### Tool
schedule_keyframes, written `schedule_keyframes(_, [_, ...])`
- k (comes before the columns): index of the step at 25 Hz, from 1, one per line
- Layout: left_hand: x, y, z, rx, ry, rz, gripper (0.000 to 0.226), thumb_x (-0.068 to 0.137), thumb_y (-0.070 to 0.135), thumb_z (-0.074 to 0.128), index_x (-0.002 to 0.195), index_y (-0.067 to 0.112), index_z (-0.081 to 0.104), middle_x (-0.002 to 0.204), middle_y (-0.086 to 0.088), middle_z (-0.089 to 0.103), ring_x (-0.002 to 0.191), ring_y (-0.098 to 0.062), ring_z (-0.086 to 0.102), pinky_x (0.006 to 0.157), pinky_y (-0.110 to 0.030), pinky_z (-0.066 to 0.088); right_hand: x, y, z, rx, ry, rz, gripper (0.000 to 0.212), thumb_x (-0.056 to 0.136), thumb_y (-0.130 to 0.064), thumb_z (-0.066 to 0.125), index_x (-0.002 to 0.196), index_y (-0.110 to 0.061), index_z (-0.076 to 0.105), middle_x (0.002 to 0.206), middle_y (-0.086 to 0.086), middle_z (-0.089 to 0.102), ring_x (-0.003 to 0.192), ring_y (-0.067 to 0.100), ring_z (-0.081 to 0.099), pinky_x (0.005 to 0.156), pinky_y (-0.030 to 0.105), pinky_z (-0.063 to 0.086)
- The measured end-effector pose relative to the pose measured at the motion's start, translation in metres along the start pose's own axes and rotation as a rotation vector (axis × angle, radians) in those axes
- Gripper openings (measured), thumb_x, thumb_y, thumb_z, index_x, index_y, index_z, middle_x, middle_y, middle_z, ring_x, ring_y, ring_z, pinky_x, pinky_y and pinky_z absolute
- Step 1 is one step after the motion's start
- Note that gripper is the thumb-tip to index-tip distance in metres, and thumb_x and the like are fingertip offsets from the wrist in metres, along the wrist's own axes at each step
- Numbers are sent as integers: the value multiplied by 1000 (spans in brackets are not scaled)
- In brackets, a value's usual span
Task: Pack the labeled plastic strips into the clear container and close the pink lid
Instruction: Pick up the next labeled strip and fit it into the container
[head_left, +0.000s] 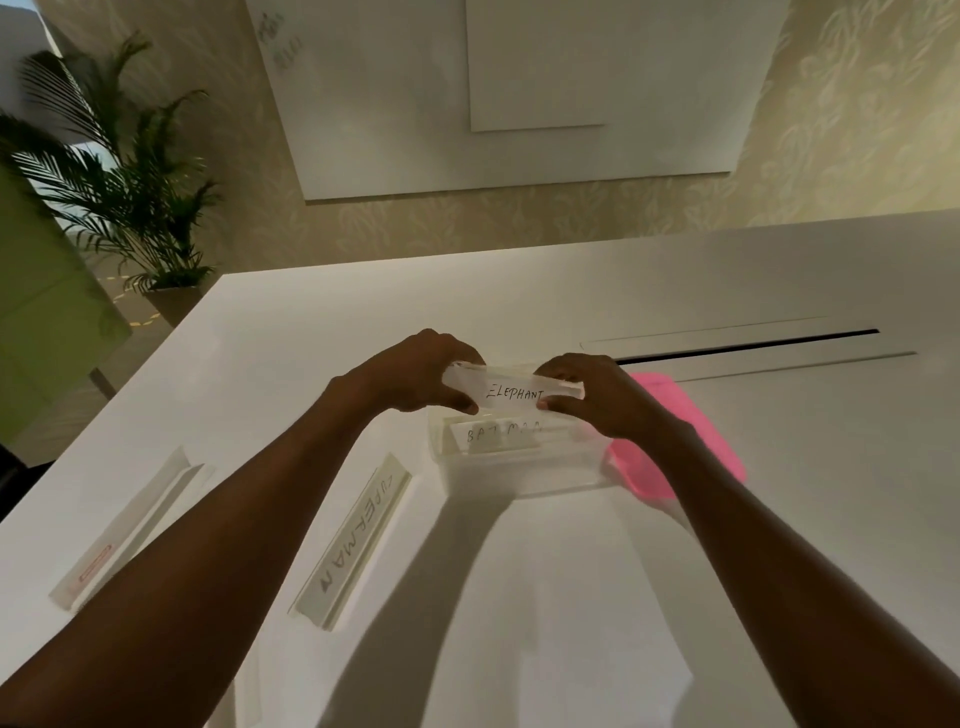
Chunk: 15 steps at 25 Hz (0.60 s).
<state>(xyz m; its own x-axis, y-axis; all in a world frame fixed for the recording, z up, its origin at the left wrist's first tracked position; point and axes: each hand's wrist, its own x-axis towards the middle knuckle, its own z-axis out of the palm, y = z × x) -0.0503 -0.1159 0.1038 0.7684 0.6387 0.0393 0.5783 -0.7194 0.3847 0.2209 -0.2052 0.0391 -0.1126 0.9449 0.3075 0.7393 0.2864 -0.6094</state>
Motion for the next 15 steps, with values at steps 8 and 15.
schedule_keyframes(8, [17, 9, 44, 152, -29, -60, 39, 72, 49, 86, 95, 23, 69, 75, 14, 60, 77, -15, 58, 64, -27, 36, 19, 23, 5, -256, -312, 110, 27, 78, -22, 90, 98, -10, 78, 97, 4, 78, 88, 23, 72, 77, 39, 57])
schedule_keyframes(15, [22, -1, 81, 202, -122, -139, 34, 82, 40, 79, 104, 16, 70, 95, 3, 63, 93, -24, 62, 71, -29, 39, 22, 23, 22, -526, -439, 160, 29, 83, -27, 86, 104, -11, 77, 103, 9, 76, 93, 30, 72, 81, 39, 57])
